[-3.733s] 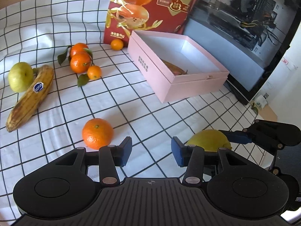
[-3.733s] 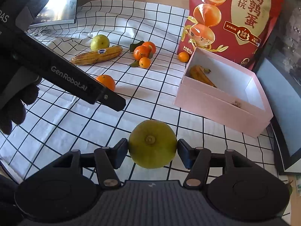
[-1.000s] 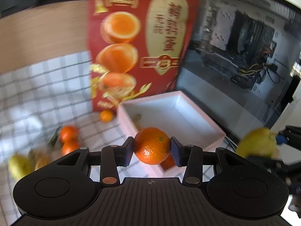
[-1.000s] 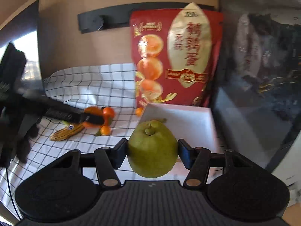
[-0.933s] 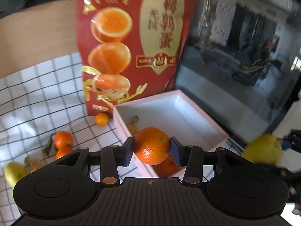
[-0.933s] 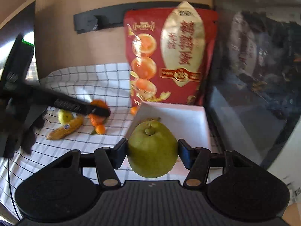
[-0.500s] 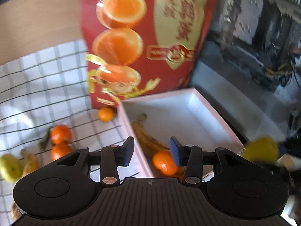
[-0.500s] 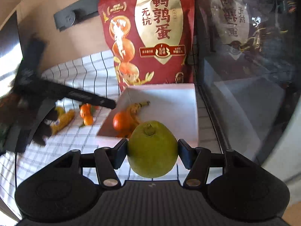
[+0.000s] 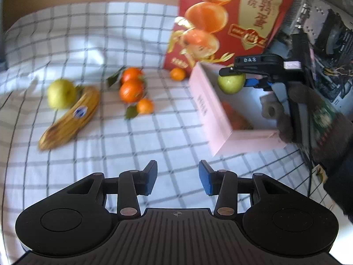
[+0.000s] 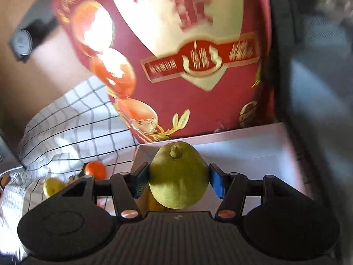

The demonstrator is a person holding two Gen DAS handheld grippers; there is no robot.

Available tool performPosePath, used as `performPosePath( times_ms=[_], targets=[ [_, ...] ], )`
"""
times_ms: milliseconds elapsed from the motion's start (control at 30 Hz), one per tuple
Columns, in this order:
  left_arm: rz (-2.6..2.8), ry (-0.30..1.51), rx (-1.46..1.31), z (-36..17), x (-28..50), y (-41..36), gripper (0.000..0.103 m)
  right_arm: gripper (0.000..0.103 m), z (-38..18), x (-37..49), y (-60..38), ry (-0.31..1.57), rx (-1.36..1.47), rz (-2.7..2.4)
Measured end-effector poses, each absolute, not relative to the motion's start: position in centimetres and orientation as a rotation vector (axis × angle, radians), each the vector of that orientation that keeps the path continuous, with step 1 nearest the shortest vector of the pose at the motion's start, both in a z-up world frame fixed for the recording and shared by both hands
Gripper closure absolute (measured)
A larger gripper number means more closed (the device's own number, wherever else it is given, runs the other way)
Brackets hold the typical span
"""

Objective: Organize fruits
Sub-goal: 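Lower the pear into the pink box and open the right tool, then move the right tool to the spotted banana with the blue sticker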

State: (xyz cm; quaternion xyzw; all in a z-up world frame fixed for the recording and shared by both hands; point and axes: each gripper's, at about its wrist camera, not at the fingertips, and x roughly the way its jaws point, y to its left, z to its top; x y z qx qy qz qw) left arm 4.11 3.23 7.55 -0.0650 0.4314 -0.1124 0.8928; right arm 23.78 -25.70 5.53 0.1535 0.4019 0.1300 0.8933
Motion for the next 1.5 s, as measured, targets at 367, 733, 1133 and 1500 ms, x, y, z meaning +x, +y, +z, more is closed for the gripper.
performPosePath(
  times_ms=[367, 733, 1133, 1500],
  targets=[
    [-0.167, 0.912, -0.204, 5.7, 2.3, 8.5, 0.057, 0.045, 3.8, 25.7, -23.2, 0.917, 0.223, 0.221],
    [-0.201, 0.89, -0.241, 5.0, 2.0, 10.4, 0.057, 0.044, 4.1, 25.5, -20.7, 0.94, 0.095, 0.195],
    [-0.182, 0.869, -0.267, 3.8, 2.2, 11.9, 0.057, 0.038, 9.4, 17.9, -17.9, 0.79, -0.025, 0.246],
    [-0.01, 0.781, -0.361, 4.4, 0.7, 18.5, 0.057, 0.028, 9.3, 15.6, -3.4, 0.926, 0.105, 0.467]
  ],
)
